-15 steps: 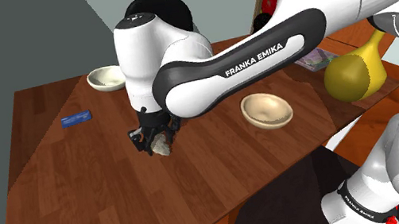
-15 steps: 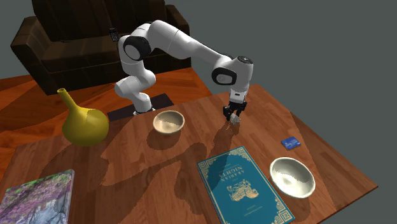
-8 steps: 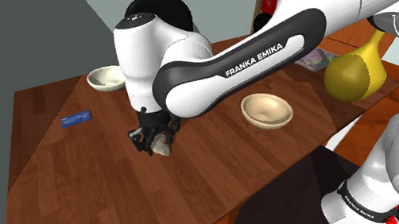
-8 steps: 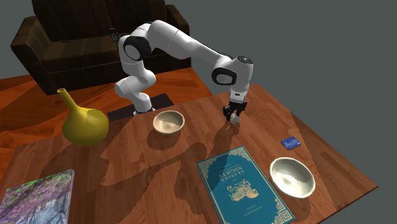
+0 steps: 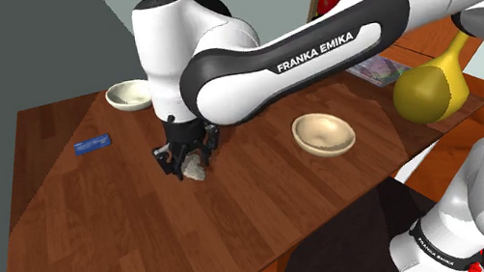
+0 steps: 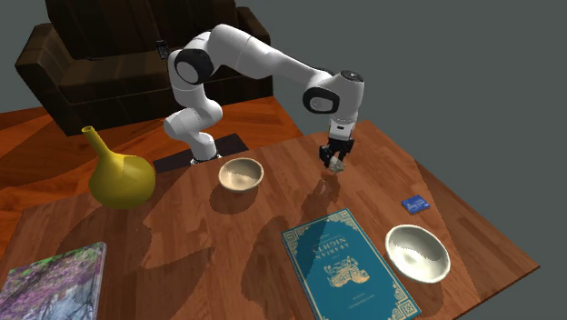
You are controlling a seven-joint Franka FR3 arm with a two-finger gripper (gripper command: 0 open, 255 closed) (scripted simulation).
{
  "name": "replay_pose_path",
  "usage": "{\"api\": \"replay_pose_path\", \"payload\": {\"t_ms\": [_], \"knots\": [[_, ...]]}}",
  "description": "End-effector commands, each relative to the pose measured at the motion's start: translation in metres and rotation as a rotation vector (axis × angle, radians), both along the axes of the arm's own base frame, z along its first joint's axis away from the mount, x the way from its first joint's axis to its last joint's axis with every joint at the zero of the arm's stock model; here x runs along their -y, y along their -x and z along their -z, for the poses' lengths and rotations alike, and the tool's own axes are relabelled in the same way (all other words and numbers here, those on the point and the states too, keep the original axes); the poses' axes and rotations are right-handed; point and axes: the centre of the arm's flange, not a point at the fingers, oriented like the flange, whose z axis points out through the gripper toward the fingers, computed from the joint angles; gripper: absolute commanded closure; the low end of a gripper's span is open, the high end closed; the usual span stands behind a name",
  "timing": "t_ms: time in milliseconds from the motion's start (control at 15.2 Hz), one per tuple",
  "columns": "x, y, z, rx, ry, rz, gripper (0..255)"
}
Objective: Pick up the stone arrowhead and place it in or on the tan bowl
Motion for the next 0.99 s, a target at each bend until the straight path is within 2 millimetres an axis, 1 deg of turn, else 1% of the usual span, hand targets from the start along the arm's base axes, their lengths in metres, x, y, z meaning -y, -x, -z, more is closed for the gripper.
{"api": "replay_pose_path", "payload": {"t_ms": [0,924], "knots": [[0.0,0.0,-0.011,0.0,0.0,0.0,255],[0.0,0.0,-0.085,0.0,0.0,0.0,255]]}}
